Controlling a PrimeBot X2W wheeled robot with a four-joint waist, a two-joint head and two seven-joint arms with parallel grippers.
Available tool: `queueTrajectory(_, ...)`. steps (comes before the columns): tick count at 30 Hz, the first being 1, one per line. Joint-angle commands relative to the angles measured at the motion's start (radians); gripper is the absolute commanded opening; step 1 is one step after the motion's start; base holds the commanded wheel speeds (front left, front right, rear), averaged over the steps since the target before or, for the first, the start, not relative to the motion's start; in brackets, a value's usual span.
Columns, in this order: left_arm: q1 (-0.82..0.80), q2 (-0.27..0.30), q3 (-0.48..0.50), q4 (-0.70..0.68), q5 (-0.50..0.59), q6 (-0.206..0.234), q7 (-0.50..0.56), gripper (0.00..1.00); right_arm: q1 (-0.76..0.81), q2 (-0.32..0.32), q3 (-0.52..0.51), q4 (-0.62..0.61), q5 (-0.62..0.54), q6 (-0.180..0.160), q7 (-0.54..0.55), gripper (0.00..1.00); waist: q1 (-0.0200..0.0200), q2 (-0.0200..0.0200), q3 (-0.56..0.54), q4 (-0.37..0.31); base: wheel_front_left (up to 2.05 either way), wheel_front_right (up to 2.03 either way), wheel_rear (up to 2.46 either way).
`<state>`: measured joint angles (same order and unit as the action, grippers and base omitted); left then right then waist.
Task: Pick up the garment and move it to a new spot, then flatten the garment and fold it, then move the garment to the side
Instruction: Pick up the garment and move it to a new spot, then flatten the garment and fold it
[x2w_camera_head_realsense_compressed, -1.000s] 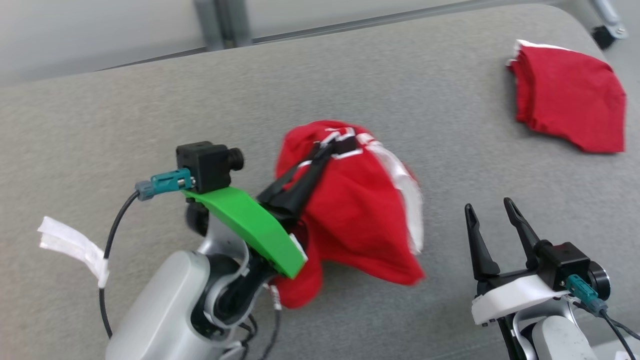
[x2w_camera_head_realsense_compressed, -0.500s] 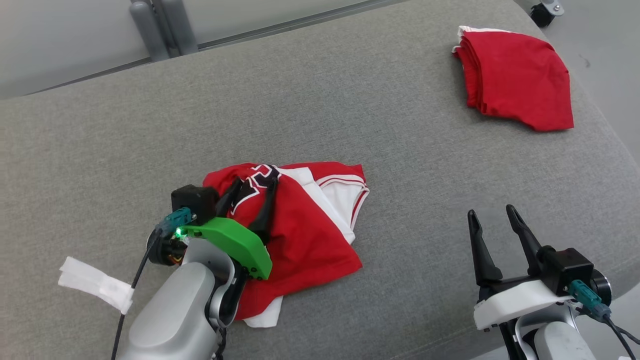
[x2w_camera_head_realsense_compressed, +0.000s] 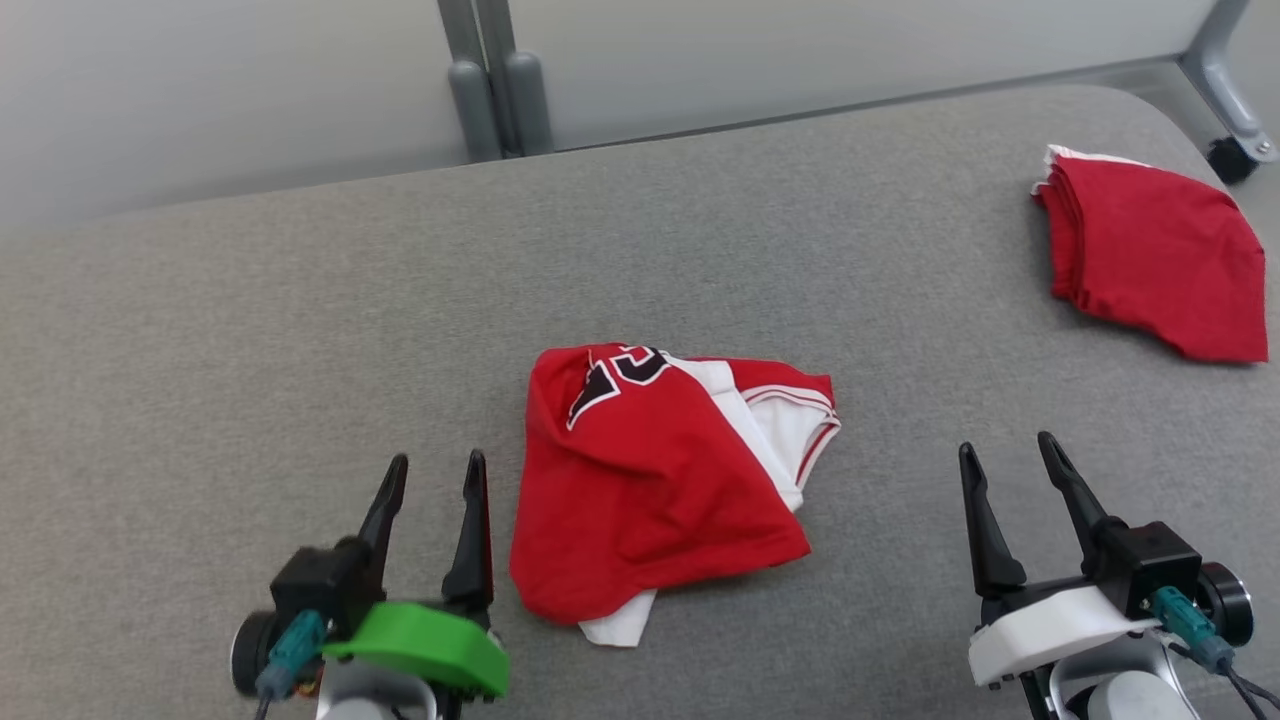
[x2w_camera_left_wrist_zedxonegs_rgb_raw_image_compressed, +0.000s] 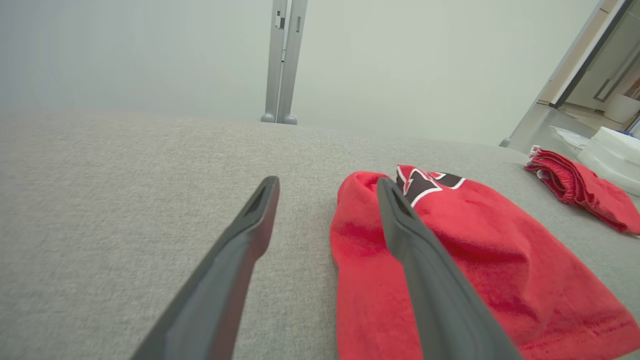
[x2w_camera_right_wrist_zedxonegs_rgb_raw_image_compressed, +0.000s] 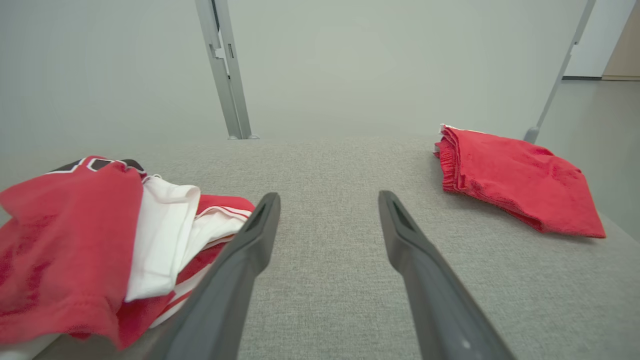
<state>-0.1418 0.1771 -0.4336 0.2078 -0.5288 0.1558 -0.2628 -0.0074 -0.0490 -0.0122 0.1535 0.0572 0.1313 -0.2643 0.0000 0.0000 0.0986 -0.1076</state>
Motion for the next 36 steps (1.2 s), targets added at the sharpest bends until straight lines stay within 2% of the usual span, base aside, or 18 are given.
queueTrajectory(1, 0.061, -0.004, 0.021, -0.015, 0.022, -0.002, -0.002, 1.00, 0.018, -0.003, 0.001, 0.001, -0.008, -0.001, 0.000, 1.00, 0.0000, 0.0000, -0.084, 0.102, 0.00, 0.00, 0.00)
queueTrajectory(4, 0.149, -0.027, 0.074, -0.045, 0.077, -0.034, -0.002, 1.00, 0.036, -0.003, -0.002, 0.009, -0.010, -0.001, 0.000, 1.00, 0.0000, 0.0000, -0.098, 0.141, 0.00, 0.00, 0.00)
queueTrajectory(9, 0.262, -0.072, 0.196, -0.063, 0.164, -0.114, -0.001, 1.00, 0.066, -0.003, -0.004, 0.024, -0.007, -0.001, 0.000, 1.00, 0.0000, 0.0000, -0.118, 0.190, 0.00, 0.00, 0.00)
queueTrajectory(13, 0.317, -0.102, 0.281, -0.063, 0.217, -0.167, -0.001, 1.00, 0.087, -0.003, -0.004, 0.042, -0.008, -0.001, 0.000, 1.00, 0.0000, 0.0000, -0.126, 0.204, 0.00, 0.00, 0.00)
queueTrajectory(18, 0.333, -0.120, 0.332, -0.051, 0.259, -0.222, -0.001, 1.00, 0.091, -0.003, -0.004, 0.059, -0.012, -0.001, 0.000, 1.00, 0.0000, 0.0000, -0.128, 0.210, 0.00, 0.00, 0.00)
queueTrajectory(23, 0.319, -0.126, 0.350, -0.050, 0.253, -0.237, -0.001, 1.00, 0.081, -0.003, 0.002, 0.062, -0.010, -0.001, 0.000, 1.00, 0.0000, 0.0000, -0.122, 0.204, 0.00, 0.00, 0.00)
queueTrajectory(32, 0.310, -0.126, 0.341, -0.067, 0.236, -0.220, -0.001, 1.00, 0.067, -0.003, 0.012, 0.055, -0.001, -0.001, 0.000, 1.00, 0.0000, 0.0000, -0.113, 0.171, 0.00, 0.00, 0.00)
queueTrajectory(36, 0.289, -0.126, 0.327, -0.093, 0.230, -0.228, -0.001, 1.00, 0.062, -0.003, 0.011, 0.049, -0.001, -0.001, 0.000, 1.00, 0.0000, 0.0000, -0.107, 0.154, 0.00, 0.00, 0.00)
